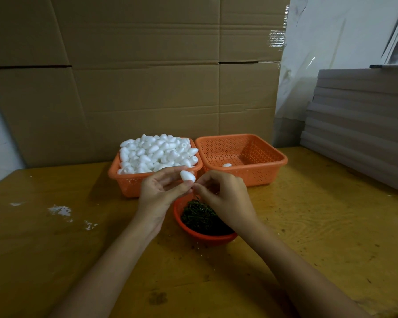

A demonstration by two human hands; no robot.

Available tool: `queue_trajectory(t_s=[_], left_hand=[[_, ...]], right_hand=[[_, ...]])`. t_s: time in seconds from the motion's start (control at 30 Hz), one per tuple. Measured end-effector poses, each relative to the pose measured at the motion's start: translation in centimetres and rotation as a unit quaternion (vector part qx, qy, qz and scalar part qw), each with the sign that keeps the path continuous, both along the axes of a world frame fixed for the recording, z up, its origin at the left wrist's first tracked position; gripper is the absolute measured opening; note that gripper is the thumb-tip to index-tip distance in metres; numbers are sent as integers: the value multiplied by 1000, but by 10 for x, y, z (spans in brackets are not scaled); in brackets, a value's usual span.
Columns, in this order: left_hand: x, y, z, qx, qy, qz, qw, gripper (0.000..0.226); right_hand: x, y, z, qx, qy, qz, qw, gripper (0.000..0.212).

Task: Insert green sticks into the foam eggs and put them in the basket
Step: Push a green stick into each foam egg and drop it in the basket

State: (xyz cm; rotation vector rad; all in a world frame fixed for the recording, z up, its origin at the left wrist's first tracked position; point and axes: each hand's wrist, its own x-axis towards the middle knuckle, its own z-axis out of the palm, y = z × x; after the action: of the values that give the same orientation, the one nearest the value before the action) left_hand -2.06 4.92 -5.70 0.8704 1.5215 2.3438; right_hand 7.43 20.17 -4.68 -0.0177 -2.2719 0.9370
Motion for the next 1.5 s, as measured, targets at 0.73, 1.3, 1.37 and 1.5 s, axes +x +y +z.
queue_trajectory(t_s=[0.73, 1.3, 1.37, 1.5], left_hand=[[-1, 2, -2, -32, 24, 16, 999, 39], [1, 3, 1, -16, 14, 9, 1000, 34], [0, 4, 0, -24, 13, 21, 999, 34], [-3, 4, -3, -31, 16, 28, 999, 31]], right_hand=[[-5, 6, -5, -166, -45, 77, 982, 13], [-6, 6, -6, -172, -47, 84, 980, 5], [-6, 7, -7, -166, -38, 79, 982, 5], [-6, 8, -6, -149, -11, 59, 987, 3]])
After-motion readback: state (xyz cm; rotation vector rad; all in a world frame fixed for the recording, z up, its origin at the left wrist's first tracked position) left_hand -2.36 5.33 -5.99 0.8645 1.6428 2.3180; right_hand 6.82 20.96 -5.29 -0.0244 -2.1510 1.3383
